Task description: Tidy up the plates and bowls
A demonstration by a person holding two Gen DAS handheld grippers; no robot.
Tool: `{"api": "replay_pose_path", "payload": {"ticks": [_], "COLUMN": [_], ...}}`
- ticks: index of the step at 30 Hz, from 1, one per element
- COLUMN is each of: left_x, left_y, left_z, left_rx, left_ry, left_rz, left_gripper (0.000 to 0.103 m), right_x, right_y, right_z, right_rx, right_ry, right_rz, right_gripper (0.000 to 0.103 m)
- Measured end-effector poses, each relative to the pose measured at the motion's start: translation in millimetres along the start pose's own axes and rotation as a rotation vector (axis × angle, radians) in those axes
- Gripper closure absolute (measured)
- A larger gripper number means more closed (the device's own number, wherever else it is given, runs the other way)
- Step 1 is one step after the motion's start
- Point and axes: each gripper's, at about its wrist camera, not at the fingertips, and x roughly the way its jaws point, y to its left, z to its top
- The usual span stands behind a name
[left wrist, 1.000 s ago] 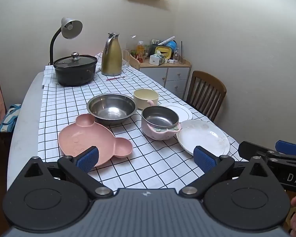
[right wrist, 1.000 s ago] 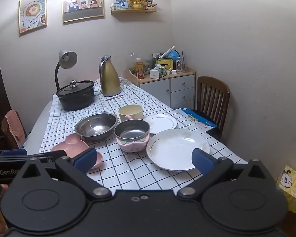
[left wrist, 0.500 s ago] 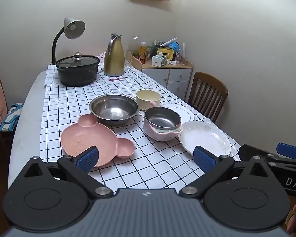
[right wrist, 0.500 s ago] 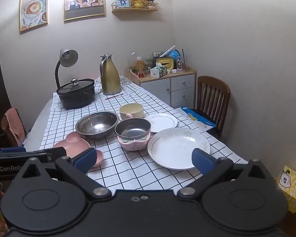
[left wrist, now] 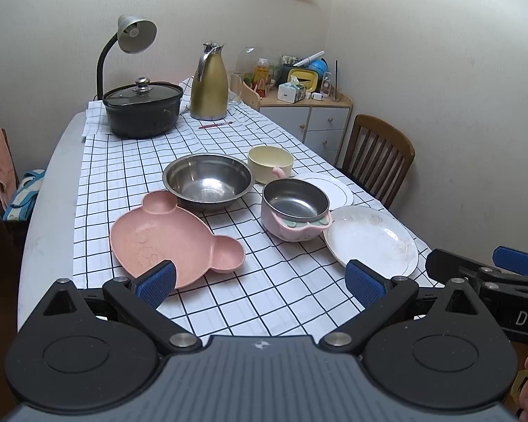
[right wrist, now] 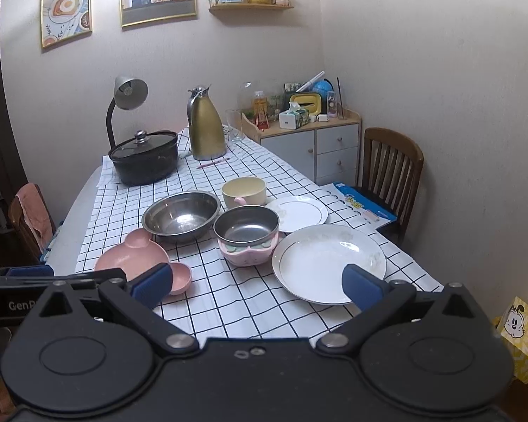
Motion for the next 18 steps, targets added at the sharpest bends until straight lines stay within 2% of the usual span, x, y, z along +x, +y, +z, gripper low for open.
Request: {"api": "replay_pose_path", "payload": {"ticks": [18], "left_x": [9], "left_y": [-5], "left_z": [12], "left_rx": [0.011], "left_ry": [0.016], "left_rz": [-0.002], "left_gripper": [0.000], "right_x": [3], "right_y": [-5], "right_z": [15], "right_rx": [-0.027], "right_ry": [0.014], "right_rz": [-0.004], "right_gripper": [0.001]}}
